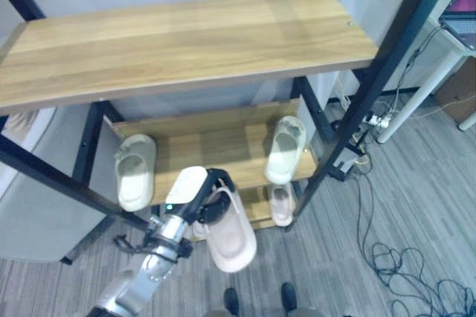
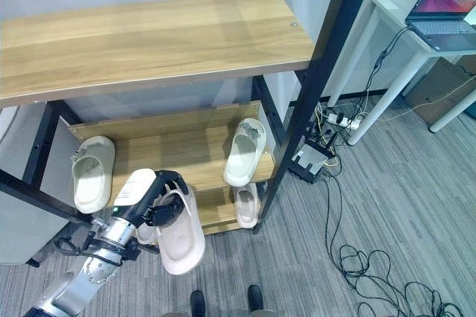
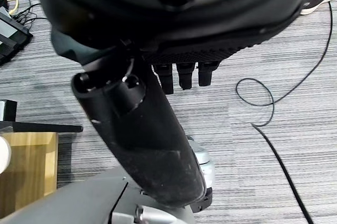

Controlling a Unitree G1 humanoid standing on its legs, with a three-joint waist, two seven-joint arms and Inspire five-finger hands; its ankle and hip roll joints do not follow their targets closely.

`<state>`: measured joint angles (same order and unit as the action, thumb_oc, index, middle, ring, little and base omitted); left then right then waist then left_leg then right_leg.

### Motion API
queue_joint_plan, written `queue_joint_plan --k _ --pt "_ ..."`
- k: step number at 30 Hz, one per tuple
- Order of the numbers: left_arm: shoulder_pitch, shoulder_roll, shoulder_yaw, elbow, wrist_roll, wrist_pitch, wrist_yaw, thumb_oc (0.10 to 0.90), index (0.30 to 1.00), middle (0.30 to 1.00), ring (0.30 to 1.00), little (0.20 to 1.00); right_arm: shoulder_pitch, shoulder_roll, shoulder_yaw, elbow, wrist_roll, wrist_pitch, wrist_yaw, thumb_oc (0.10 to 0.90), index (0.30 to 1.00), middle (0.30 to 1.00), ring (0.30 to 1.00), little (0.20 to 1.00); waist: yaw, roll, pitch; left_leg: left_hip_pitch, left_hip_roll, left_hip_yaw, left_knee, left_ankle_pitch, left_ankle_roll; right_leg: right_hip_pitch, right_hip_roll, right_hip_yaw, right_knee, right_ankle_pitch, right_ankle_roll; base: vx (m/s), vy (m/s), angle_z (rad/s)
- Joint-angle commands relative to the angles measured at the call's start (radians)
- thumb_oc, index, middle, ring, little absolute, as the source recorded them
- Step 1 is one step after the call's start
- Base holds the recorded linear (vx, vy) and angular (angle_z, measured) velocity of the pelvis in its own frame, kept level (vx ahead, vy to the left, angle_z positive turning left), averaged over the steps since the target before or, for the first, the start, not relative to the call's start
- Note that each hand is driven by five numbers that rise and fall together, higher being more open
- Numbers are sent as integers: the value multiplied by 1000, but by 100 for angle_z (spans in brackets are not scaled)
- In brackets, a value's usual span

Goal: Arrange the slippers neatly on the shoe rack.

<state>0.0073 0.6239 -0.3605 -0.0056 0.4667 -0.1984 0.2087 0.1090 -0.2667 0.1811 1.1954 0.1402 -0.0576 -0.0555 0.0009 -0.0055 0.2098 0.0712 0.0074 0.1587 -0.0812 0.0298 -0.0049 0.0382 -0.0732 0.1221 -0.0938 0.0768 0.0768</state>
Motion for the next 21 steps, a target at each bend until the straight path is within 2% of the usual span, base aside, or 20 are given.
queue_joint_plan --k 1,2,5,7,8,9,10,11,12,14,15,16,17,21 --pt "-95 -23 -95 -7 -53 -48 -67 400 300 300 300 300 -37 -31 -4 -1 40 -23 -8 800 900 900 900 900 -50 12 -12 -113 -30 -135 218 -146 29 5 31 -25 113 -150 16 0 0 0" --pt "-98 -24 -97 -5 -52 -48 -66 400 300 300 300 300 -37 -31 -5 -1 40 -23 -9 800 900 900 900 900 -48 12 -11 -114 -30 -135 220 -147 29 4 31 -25 116 -151 16 -55 64 2" --pt "-261 -73 -196 62 -50 -47 -51 400 300 300 300 300 -70 -53 10 -2 37 -23 -25 800 900 900 900 900 -79 18 56 -165 -32 -130 243 -153 31 -69 32 -13 161 -153 19 -147 60 -1" --pt "-345 -104 -248 101 -46 -44 -39 400 300 300 300 300 -102 -68 32 -15 31 -29 -34 800 900 900 900 900 -99 17 105 -209 -29 -113 255 -151 33 -137 37 2 184 -133 27 -222 68 -5" --pt "-353 -107 -250 109 -45 -46 -35 400 300 300 300 300 -107 -69 30 -15 32 -29 -34 800 900 900 900 900 -96 19 105 -216 -28 -111 258 -152 33 -146 39 5 190 -134 27 -189 73 -10" --pt "-385 -113 -260 120 -32 -50 -19 400 300 300 300 300 -119 -74 46 -29 15 -35 -39 800 900 900 900 900 -92 17 114 -247 -6 -69 270 -160 37 -180 41 15 196 -132 42 -99 38 -26" --pt "-387 -114 -260 121 -32 -51 -18 400 300 300 300 300 -121 -74 46 -29 15 -35 -40 800 900 900 900 900 -88 17 112 -252 -5 -64 269 -155 36 -187 41 19 195 -126 41 -151 29 -69" --pt "-399 -118 -269 134 -18 -46 -5 400 300 300 300 300 -135 -76 65 -48 -10 -42 -44 800 900 900 900 900 -72 10 108 -263 25 -21 264 -154 37 -217 21 -28 209 -111 53 -75 -12 -140" --pt "-400 -119 -269 136 -17 -47 -4 400 300 300 300 300 -135 -76 65 -49 -11 -42 -45 800 900 900 900 900 -69 9 107 -265 26 -19 263 -154 37 -220 22 -26 211 -111 53 -72 -33 -172" --pt "-400 -117 -273 146 -18 -46 -3 400 300 300 300 300 -137 -80 69 -68 -28 -47 -51 800 900 900 900 900 -47 1 100 -268 53 14 271 -151 30 -216 -22 -139 219 -117 61 -21 -60 -135" --pt "-400 -117 -273 146 -18 -46 -3 400 300 300 300 300 -137 -80 69 -68 -28 -47 -51 800 900 900 900 900 -48 1 101 -268 53 13 271 -151 30 -215 -22 -140 219 -118 61 1 -82 -67" --pt "-387 -110 -279 149 -6 -44 -18 400 300 300 300 300 -122 -78 58 -72 -32 -52 -52 800 900 900 900 900 -41 -14 97 -266 47 7 303 -162 34 -202 -31 -161 240 -135 53 -7 -70 -32" --pt "-379 -101 -275 151 7 -38 -21 400 300 300 300 300 -112 -75 54 -70 -30 -48 -48 800 900 900 900 900 -38 -17 97 -265 41 -3 317 -164 35 -200 -28 -160 252 -144 47 -6 -83 -5" --pt "-312 -68 -237 165 67 -31 -4 400 300 300 300 300 -101 -61 54 -55 -44 -39 -38 800 900 900 900 900 -26 -15 65 -227 22 -38 287 -164 29 -158 -22 -187 239 -159 36 58 -68 22"
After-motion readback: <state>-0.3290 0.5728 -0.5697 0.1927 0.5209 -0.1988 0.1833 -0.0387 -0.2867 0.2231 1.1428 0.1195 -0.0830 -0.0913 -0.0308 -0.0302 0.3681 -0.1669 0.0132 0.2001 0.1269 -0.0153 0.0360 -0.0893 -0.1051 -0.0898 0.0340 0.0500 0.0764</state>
